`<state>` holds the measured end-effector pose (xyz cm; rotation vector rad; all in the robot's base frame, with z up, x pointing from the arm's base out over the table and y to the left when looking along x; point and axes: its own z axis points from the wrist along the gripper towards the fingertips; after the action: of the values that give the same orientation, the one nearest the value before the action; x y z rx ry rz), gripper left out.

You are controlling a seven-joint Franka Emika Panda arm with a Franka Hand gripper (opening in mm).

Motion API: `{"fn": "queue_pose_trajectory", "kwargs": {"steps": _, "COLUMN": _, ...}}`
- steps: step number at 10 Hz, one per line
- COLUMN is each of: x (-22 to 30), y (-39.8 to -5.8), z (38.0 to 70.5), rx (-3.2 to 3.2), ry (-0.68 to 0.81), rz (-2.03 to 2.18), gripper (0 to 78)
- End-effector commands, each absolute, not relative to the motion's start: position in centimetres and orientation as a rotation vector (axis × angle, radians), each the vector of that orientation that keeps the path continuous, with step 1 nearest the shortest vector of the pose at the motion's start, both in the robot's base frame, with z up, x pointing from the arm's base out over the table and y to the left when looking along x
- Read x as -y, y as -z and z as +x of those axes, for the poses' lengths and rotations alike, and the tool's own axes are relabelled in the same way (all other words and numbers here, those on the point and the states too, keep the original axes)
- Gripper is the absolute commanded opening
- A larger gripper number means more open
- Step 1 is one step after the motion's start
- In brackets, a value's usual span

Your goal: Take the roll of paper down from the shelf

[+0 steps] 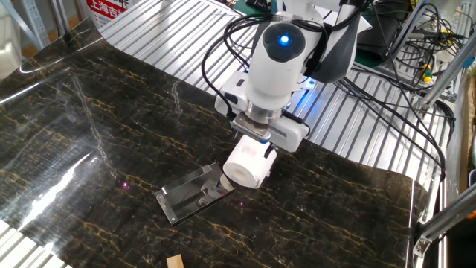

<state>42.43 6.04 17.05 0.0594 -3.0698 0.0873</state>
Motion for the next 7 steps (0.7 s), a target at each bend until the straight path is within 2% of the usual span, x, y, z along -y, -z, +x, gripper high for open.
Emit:
{"fn": "queue_pose_trajectory", "kwargs": {"steps": 1, "x": -7.0, "y": -18.3, "z": 44.3, "rx": 3.087, "ry": -0.112, "rz": -0.008, "gripper": 77.4}}
{"fn": "queue_pose_trajectory", "kwargs": {"steps": 7, "x": -7.6, "y": -20.8, "z": 47.5, "rx": 3.084, "ry": -0.094, "rz": -0.049, "gripper": 77.4}}
